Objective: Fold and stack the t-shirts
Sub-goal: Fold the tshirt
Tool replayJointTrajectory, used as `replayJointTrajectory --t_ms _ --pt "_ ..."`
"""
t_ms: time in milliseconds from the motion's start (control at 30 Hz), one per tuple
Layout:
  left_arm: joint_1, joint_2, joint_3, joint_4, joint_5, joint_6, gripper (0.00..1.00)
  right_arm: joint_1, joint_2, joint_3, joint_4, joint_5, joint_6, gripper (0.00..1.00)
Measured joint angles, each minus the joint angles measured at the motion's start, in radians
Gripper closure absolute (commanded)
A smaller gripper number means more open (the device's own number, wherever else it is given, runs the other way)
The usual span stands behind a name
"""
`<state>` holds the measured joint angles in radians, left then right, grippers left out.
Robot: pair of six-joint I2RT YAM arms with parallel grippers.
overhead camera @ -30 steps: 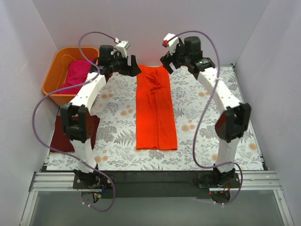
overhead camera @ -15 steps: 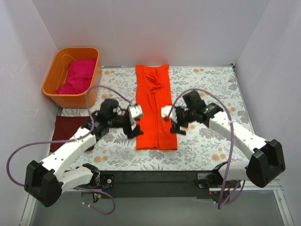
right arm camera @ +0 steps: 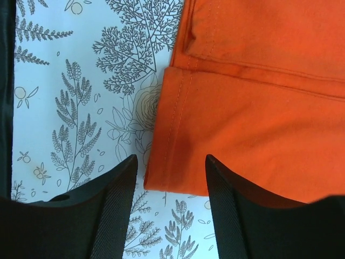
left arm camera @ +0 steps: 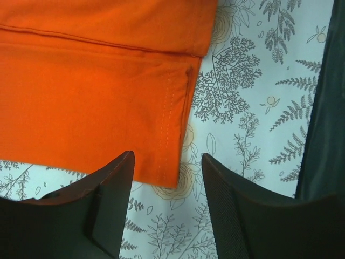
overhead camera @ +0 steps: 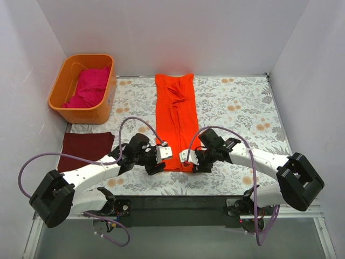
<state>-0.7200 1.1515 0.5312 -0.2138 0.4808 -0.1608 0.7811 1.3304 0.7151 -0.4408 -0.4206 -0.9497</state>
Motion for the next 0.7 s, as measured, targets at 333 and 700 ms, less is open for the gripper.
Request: replayJointTrajectory --t_ms 333,700 --pt "-0.029 0.087 -0.046 0.13 -0.009 0.097 0.57 0.007 0.069 -0.026 0.077 0.023 0.003 0.53" --pt "-0.03 0.124 -0.101 0.179 -0.003 0.186 0.55 0.014 0.087 -0.037 0.119 0.02 0.009 0.57"
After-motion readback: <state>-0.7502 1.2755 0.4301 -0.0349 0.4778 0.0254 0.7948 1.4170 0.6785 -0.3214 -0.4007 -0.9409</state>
